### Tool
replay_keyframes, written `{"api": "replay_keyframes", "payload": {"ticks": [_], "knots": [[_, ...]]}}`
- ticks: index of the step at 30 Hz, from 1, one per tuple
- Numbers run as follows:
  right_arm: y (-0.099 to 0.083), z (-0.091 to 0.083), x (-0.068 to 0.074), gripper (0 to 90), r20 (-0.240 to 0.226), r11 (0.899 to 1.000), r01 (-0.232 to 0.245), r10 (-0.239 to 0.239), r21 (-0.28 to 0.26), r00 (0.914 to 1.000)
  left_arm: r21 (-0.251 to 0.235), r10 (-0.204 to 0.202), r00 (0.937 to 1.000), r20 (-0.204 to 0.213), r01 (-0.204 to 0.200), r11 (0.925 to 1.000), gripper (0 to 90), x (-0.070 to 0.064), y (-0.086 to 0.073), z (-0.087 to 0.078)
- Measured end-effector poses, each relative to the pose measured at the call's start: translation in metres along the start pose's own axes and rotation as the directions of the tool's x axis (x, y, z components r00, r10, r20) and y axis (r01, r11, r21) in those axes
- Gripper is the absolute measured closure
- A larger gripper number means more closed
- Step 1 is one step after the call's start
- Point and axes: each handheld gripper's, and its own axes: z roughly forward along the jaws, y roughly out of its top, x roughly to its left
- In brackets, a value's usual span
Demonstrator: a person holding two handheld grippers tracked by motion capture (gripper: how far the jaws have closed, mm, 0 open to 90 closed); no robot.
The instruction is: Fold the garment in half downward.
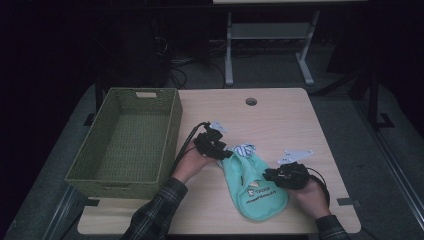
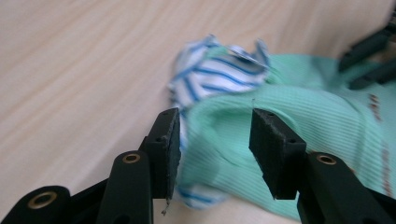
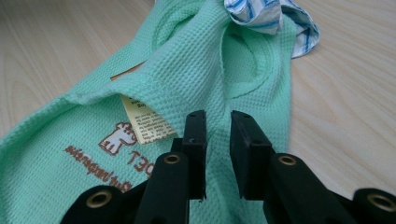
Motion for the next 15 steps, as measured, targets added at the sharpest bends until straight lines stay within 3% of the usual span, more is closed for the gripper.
{"api": "replay_keyframes", "payload": {"ticks": [2,7,10,15], "knots": [[0.0,0.0,0.0,75.8,0.0,1.0,0.0,0.0,0.001,1.0,0.009,0.005,0.9999,-0.015,-0.005,0.9999,52.1,0.007,0.002,0.005],[0.0,-0.001,0.0,75.8,0.001,1.0,-0.005,0.005,-0.001,1.0,0.02,-0.046,0.9987,-0.022,0.047,0.9987,49.9,0.017,0.0,0.019],[-0.001,-0.001,0.0,75.9,0.003,1.0,-0.007,0.007,-0.001,1.0,0.035,-0.058,0.9983,-0.007,0.058,0.9977,49.2,0.02,-0.003,0.026],[-0.001,-0.002,0.0,75.9,0.006,1.0,-0.005,0.005,-0.001,1.0,0.077,-0.047,0.9989,0.001,0.047,0.996,49.2,0.019,-0.006,0.037]]}}
